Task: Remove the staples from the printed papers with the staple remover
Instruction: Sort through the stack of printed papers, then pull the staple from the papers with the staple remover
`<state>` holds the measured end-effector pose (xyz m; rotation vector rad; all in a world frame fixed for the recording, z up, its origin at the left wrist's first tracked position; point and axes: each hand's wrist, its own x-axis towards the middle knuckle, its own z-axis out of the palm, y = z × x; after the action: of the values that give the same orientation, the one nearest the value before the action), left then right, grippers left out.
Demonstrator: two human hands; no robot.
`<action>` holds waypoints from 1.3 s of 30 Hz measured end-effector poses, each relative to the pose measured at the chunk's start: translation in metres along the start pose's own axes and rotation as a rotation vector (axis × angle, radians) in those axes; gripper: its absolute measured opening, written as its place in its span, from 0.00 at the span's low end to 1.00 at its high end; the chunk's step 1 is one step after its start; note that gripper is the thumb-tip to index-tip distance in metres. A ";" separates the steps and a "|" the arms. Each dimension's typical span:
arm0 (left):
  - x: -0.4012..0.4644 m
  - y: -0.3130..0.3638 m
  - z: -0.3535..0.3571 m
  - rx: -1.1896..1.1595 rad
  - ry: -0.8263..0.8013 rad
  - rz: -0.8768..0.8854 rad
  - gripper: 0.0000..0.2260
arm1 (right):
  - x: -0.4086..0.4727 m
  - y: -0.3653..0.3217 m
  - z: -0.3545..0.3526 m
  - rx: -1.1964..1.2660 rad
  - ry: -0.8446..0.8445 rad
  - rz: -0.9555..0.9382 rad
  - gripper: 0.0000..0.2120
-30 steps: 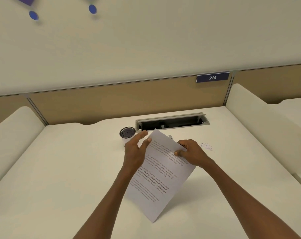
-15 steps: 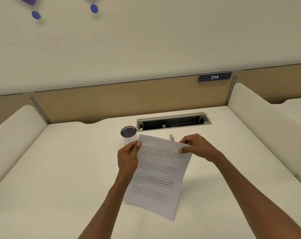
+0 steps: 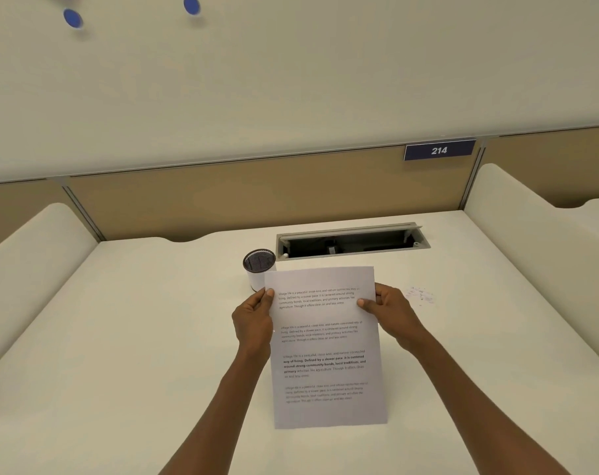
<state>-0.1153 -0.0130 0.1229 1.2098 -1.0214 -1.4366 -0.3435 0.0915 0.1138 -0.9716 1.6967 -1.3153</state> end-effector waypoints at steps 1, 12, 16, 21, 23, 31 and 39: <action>0.002 -0.002 0.000 0.007 0.012 -0.007 0.06 | 0.002 0.003 0.003 -0.012 0.010 0.008 0.12; 0.028 -0.027 0.001 0.111 0.002 -0.085 0.05 | 0.024 0.033 0.011 -0.084 0.042 0.160 0.12; 0.034 -0.037 -0.001 0.174 -0.034 -0.079 0.07 | 0.051 0.040 0.001 -0.124 0.162 0.185 0.14; 0.040 -0.043 0.001 0.186 -0.037 -0.100 0.07 | 0.099 0.029 -0.014 -0.396 0.299 0.108 0.05; 0.044 -0.045 0.004 0.195 -0.045 -0.110 0.06 | 0.118 0.024 -0.014 -0.508 0.289 0.132 0.08; 0.054 -0.048 0.013 0.184 -0.091 -0.130 0.06 | 0.176 0.029 -0.002 -1.060 -0.069 -0.034 0.22; 0.058 -0.051 0.017 0.149 -0.091 -0.176 0.06 | 0.197 0.047 -0.005 -1.511 -0.406 -0.368 0.15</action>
<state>-0.1423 -0.0599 0.0653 1.3807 -1.1232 -1.5857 -0.4354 -0.0760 0.0463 -2.2222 2.0733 0.3012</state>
